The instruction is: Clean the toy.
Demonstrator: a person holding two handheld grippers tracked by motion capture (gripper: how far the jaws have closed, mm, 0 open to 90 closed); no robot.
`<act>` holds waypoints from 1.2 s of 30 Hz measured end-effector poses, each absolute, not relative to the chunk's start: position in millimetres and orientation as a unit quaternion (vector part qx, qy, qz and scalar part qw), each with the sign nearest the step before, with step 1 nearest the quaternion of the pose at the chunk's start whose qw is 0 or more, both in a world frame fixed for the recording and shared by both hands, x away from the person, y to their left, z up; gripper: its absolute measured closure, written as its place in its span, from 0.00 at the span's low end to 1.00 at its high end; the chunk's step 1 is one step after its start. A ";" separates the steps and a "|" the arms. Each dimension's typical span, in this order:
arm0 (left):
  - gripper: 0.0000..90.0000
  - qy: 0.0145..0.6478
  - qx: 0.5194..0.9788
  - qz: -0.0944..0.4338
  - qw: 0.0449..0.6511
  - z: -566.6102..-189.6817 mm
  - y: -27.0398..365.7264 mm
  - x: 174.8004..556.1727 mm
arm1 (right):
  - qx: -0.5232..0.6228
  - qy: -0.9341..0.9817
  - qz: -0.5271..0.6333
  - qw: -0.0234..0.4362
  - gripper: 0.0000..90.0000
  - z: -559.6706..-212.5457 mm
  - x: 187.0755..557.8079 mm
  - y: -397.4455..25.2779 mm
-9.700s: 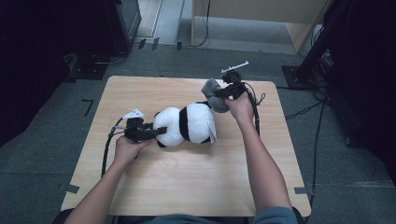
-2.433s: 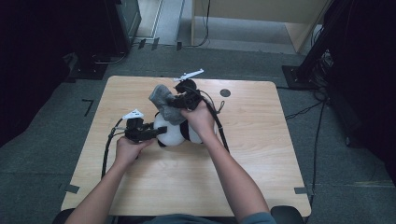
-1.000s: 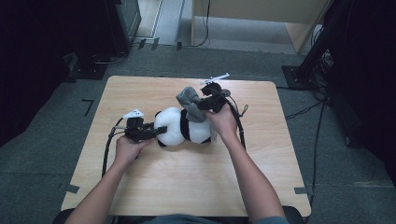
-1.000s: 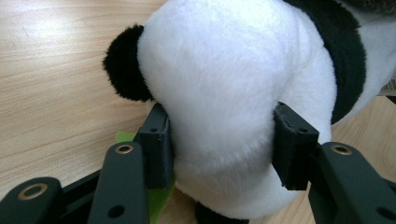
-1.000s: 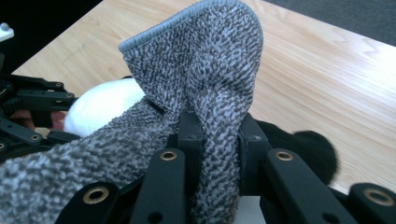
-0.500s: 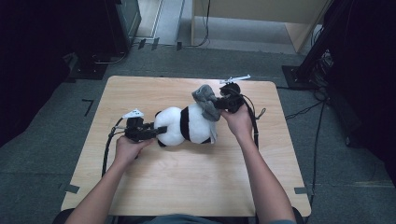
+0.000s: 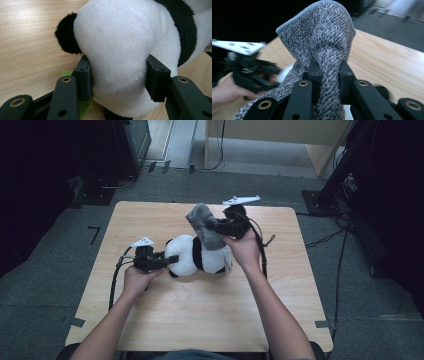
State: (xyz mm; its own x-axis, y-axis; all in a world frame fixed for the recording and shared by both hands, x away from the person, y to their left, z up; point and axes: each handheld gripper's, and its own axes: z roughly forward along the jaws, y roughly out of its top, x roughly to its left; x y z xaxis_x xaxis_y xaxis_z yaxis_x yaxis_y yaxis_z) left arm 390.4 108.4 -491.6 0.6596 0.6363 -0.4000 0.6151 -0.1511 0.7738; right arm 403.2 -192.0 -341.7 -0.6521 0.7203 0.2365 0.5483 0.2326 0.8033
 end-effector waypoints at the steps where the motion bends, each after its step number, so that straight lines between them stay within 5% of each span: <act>1: 0.53 0.412 0.759 0.011 0.504 -491.6 108.5 390.4 | 0.396 0.788 0.462 0.092 0.87 -343.5 402.6 -179.1; 14: 0.53 0.410 0.761 0.016 0.503 -491.0 108.2 389.9 | 0.363 0.831 0.419 0.049 0.87 -396.6 402.8 -91.2; 20: 0.53 0.411 0.761 0.015 0.502 -491.2 108.0 390.5 | 0.378 0.820 0.426 0.060 0.86 -416.1 403.3 -107.5; 36: 0.53 0.409 0.761 0.009 0.502 -490.3 108.6 392.3 | 0.388 0.825 0.395 0.112 0.86 -404.4 394.3 -158.9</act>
State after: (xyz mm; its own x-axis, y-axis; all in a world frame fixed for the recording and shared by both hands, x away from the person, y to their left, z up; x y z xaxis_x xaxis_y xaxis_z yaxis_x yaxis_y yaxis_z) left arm 392.3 108.6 -490.3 0.6646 0.6325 -0.3978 0.6145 -0.1599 0.7725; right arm 394.3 -158.9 -404.4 -0.6745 0.7283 0.1213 0.5511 0.3873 0.7391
